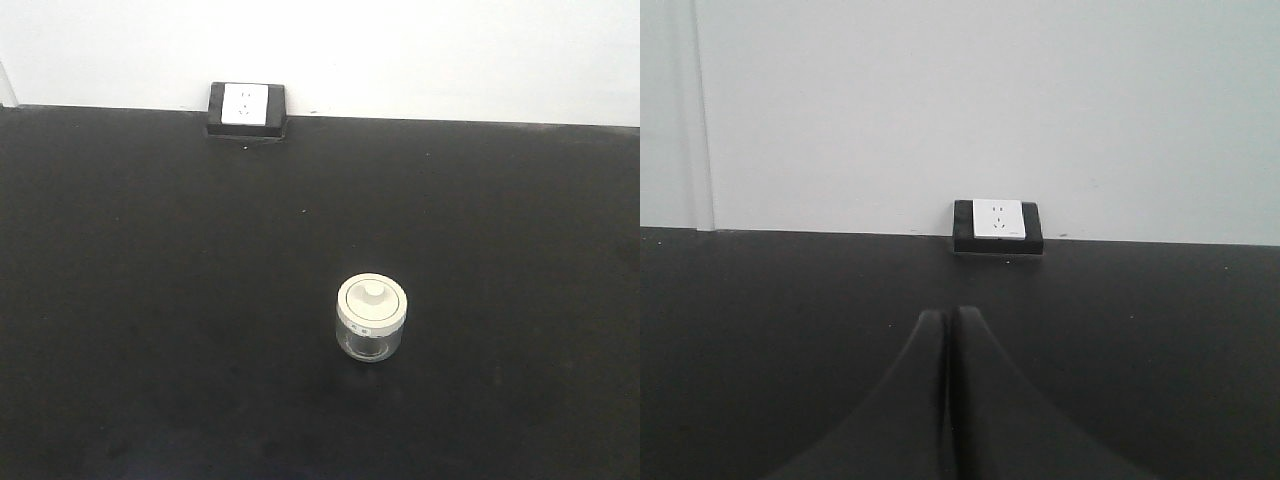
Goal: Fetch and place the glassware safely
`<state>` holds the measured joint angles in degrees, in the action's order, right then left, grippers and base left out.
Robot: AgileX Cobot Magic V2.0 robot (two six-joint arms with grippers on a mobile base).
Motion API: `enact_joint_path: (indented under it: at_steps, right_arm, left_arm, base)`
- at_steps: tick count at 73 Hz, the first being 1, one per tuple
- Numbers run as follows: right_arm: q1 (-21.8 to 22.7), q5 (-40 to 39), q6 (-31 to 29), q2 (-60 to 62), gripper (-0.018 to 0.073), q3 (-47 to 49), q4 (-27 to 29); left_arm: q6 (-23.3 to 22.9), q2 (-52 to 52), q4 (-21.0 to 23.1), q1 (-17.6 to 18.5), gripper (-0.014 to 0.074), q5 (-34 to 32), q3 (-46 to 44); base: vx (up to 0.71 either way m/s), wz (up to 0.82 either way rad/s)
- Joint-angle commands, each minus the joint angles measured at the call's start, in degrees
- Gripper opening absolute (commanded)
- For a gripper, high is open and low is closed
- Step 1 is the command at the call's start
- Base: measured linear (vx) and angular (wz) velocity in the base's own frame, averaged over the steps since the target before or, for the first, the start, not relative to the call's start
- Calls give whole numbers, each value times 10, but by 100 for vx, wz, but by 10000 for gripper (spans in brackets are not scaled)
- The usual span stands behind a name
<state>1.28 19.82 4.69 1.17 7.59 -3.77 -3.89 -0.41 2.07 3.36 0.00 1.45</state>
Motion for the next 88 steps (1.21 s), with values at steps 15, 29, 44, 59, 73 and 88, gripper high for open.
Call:
enact_joint_path:
  at_steps: [15, 29, 44, 59, 73, 88]
  right_arm:
    - [30, -107, -10, 0, -8, -51, 16]
    - [30, -194, -3, 0, -8, -94, 15]
    - [24, -226, 64, 1, -8, -103, -34]
    - [-13, -225, 51, 1, -8, -103, -25]
    - [-15, -225, 7, 1, -8, -103, 11]
    - [-15, -226, -8, 1, -8, -103, 19]
  left_arm:
    - [1, -10, 6, 2, -7, -36, 18]
    - [1, -10, 6, 2, -7, -36, 18]
    - [1, -10, 6, 2, -7, -36, 18]
    - [1, -10, 6, 2, -7, -36, 18]
    - [1, -10, 6, 2, -7, -36, 18]
    - [1, -10, 6, 2, -7, -36, 18]
  base:
    - [0, 0]
    - [0, 0]
    - [0, 0]
    - [0, 0]
    - [0, 0]
    - [0, 0]
